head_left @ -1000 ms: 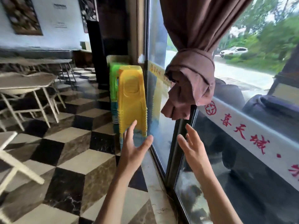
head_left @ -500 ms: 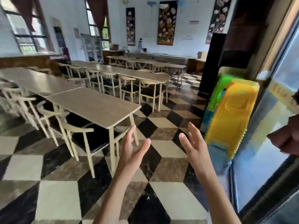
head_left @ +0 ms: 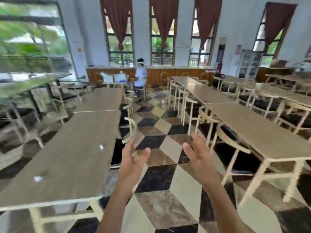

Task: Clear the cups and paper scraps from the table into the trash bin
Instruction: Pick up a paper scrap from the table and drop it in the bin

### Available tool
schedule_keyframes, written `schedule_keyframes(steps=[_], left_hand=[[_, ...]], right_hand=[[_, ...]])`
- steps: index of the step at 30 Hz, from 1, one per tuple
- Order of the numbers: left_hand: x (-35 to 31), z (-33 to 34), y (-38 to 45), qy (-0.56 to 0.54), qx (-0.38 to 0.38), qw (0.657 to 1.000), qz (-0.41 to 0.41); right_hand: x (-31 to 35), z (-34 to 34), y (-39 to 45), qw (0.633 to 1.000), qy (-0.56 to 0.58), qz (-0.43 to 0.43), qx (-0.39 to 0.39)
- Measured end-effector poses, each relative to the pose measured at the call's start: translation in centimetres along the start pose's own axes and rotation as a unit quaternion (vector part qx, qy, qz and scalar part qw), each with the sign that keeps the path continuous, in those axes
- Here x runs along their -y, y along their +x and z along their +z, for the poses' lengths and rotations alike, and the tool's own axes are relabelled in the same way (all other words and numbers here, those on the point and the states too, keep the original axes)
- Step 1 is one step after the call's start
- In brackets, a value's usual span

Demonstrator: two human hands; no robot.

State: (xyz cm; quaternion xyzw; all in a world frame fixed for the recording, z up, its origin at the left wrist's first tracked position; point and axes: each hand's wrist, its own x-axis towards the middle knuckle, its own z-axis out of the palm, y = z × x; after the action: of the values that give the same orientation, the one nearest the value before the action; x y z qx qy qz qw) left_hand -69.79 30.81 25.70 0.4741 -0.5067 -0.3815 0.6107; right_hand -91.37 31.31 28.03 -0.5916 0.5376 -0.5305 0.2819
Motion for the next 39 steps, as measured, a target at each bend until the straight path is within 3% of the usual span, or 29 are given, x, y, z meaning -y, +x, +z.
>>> schedule_keyframes(steps=[4,9,19,25,32,39], left_hand=[[-0.3,-14.3,2.0,0.042,-0.118,0.992,0.021],[0.7,-26.7,3.0,0.103,-0.207,0.973,-0.005],[7.8,-43.1,9.9,0.118,-0.333,0.933,-0.063],[14.1,-49.0,14.9,0.113,-0.396,0.901,-0.133],[22.6,-54.6,18.5,0.092,-0.405,0.873,-0.256],[30.6,-59.2,23.1,0.076,-0.336,0.866,-0.362]], right_hand=[[3.6,15.2,1.8,0.991,0.075,0.014,0.110],[6.4,29.2,2.6,0.969,0.124,-0.007,0.214],[5.4,52.7,7.8,0.921,0.164,0.012,0.353],[2.1,64.8,10.7,0.894,0.144,0.057,0.421],[-3.2,75.4,11.1,0.866,0.084,0.139,0.473],[-7.4,83.5,10.0,0.841,0.019,0.275,0.465]])
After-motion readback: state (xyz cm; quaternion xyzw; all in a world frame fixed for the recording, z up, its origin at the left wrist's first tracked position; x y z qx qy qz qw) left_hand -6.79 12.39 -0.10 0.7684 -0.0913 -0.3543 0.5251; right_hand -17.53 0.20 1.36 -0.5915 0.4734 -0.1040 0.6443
